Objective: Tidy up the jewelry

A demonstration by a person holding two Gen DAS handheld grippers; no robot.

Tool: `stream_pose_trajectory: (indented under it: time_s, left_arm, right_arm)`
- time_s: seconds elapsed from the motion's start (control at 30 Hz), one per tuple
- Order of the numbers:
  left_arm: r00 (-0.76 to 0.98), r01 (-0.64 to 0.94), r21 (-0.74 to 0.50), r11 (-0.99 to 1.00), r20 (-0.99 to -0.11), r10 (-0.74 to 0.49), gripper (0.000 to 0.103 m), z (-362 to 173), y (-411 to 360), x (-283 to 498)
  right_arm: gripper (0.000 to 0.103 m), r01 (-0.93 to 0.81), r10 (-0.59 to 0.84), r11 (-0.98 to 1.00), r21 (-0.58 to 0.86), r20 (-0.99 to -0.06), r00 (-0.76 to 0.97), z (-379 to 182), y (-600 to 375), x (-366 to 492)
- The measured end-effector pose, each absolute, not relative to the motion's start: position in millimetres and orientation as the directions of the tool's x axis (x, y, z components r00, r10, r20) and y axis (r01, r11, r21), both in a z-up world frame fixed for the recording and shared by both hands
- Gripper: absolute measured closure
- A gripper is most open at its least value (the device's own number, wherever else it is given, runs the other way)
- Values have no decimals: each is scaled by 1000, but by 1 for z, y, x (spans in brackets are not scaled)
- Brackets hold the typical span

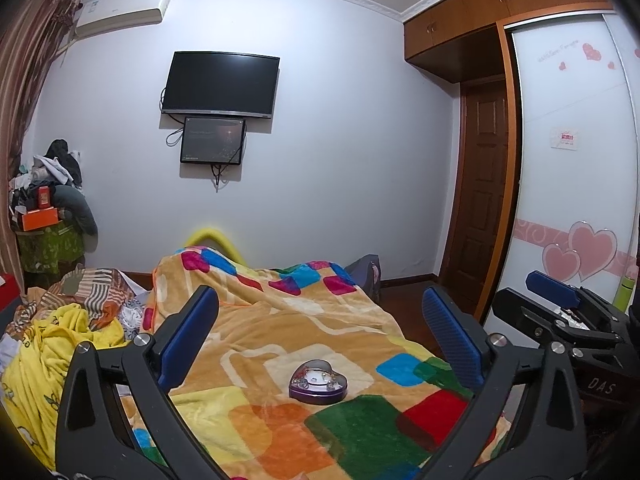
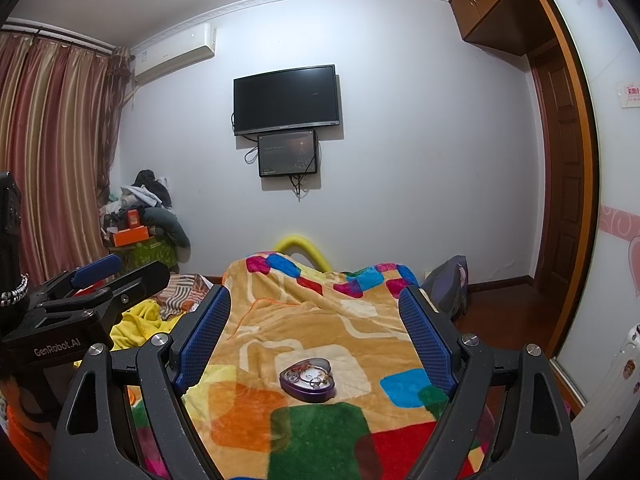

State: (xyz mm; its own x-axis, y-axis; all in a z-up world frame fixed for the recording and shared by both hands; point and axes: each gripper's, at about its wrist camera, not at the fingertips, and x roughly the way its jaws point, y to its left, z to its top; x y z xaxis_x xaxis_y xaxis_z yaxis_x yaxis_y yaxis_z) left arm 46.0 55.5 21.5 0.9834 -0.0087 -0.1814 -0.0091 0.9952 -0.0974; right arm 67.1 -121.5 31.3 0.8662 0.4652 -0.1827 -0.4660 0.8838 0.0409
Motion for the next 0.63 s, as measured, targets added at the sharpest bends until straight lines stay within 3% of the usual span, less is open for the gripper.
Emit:
stream_pose_trajectory:
  time_s: [0.3,0.63]
  left_arm:
    - [980,-7,-143,990,-197,-22,0,19,61,50]
    - [979,-25,-108,994,-202,3,1,15,58,52]
  right_arm:
    - [19,-462,461,886,40,-184,868,30,-122,67]
    - [19,-459,459,887,47,-194,867,28,-122,70]
